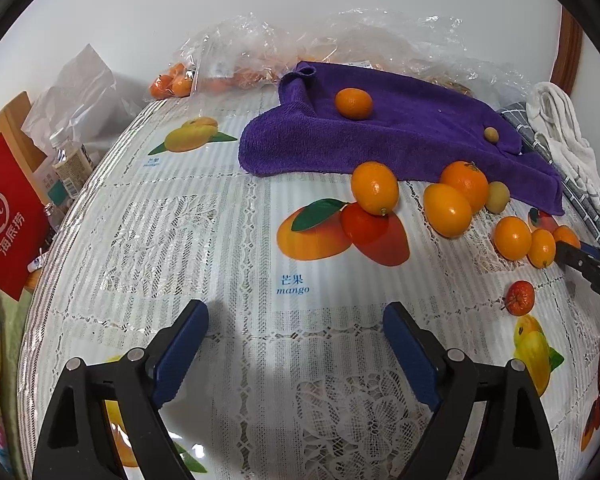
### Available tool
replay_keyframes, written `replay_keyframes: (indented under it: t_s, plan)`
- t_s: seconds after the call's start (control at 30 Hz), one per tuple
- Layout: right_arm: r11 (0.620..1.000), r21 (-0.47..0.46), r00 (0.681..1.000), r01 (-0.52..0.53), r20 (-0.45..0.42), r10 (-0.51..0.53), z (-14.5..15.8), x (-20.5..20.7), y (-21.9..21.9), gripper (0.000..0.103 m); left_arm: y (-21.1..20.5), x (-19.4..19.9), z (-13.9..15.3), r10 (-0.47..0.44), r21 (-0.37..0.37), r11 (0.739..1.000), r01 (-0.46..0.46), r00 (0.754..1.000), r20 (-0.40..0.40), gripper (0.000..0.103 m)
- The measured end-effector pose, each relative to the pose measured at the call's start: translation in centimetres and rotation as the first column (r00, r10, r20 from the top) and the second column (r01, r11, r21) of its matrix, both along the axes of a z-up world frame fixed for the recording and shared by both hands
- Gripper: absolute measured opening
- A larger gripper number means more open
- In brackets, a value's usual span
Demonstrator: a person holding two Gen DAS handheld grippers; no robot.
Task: Organize fruits
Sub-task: 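Grasp a large orange with the right tool, then grasp another orange with the left tool while the right tool holds its orange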
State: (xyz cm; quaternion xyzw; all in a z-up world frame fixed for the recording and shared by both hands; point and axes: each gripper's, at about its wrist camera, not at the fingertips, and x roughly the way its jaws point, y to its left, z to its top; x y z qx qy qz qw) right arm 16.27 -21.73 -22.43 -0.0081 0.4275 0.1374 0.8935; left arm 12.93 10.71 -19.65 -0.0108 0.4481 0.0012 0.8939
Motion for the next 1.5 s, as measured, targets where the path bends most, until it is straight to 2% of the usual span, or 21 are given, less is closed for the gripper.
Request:
replay_keyframes:
  t_s: [0.03,0.1,0.17,0.23,0.3,0.47,0.67,0.73,0.8,0.83,0.97,1.2,1.33,1.5]
  plan:
    - [1.000,0.001,1.000,0.006,0.002,-0.006,0.1,-0.1,-0.2,0.041,-0.1,0.0,0.1,0.009,0.011,1.000,-0.009,1.000,-0.001,0.087]
    - [1.000,0.009,0.999,0.029,0.013,-0.029,0.2,-0.3,-0.8,0.041,-0.4,0.2,0.4,0.016,0.012,1.000,-0.016,1.000,-0.003,0.069]
    - [0.998,0.035,0.999,0.046,0.023,-0.047,0.5,-0.5,-1.5,0.041,-0.8,1.0,1.2,-0.010,-0.037,0.999,0.010,1.000,-0.002,0.067]
    - [0.998,0.018,0.997,0.068,0.047,-0.069,0.8,-0.7,-1.9,0.041,-1.5,1.9,1.7,-0.026,-0.063,0.998,0.026,1.000,0.006,0.067]
    - [0.996,-0.007,0.994,0.090,0.069,-0.089,0.9,-0.9,-2.1,0.041,-2.4,3.0,2.2,-0.039,-0.064,0.997,0.040,0.999,0.026,0.067]
    - [0.995,0.019,0.993,0.101,0.062,-0.102,0.8,-0.9,-2.7,0.041,-3.2,5.7,2.2,-0.003,-0.059,0.998,0.006,0.999,0.045,0.066]
    - [0.995,0.006,0.994,0.101,0.045,-0.101,0.5,-0.6,-2.6,0.041,-3.1,7.4,0.8,0.012,-0.103,0.995,-0.008,1.000,0.029,0.050]
    - [0.995,0.003,0.994,0.100,0.037,-0.100,0.4,-0.5,-2.5,0.041,-3.0,7.4,0.5,0.010,-0.106,0.994,-0.004,0.999,0.047,0.049]
    - [0.995,0.001,0.995,0.100,0.024,-0.100,0.2,-0.3,-2.5,0.041,-2.9,7.2,0.6,-0.006,-0.131,0.991,0.013,0.998,0.057,0.036]
    - [0.995,-0.001,0.995,0.101,0.018,-0.101,0.1,-0.2,-2.5,0.041,-2.9,7.1,0.5,-0.016,-0.150,0.988,0.025,0.998,0.058,0.034]
    - [0.994,0.004,0.994,0.107,0.002,-0.107,-0.2,0.3,-2.6,0.041,-2.8,7.1,0.5,-0.021,-0.165,0.986,0.031,0.998,0.061,0.030]
    - [0.994,-0.009,0.994,0.113,0.009,-0.113,-0.2,0.2,-2.4,0.042,-2.6,6.7,0.9,0.001,-0.180,0.983,0.015,0.996,0.086,0.030]
    - [0.992,0.009,0.992,0.127,0.014,-0.128,0.0,0.1,-2.9,0.042,-2.0,6.2,1.4,0.034,-0.215,0.977,-0.005,0.991,0.132,0.030]
    - [0.994,0.004,0.994,0.109,0.032,-0.109,0.2,-0.3,-2.5,0.042,-2.1,5.7,2.0,0.036,-0.214,0.977,0.003,0.983,0.178,0.030]
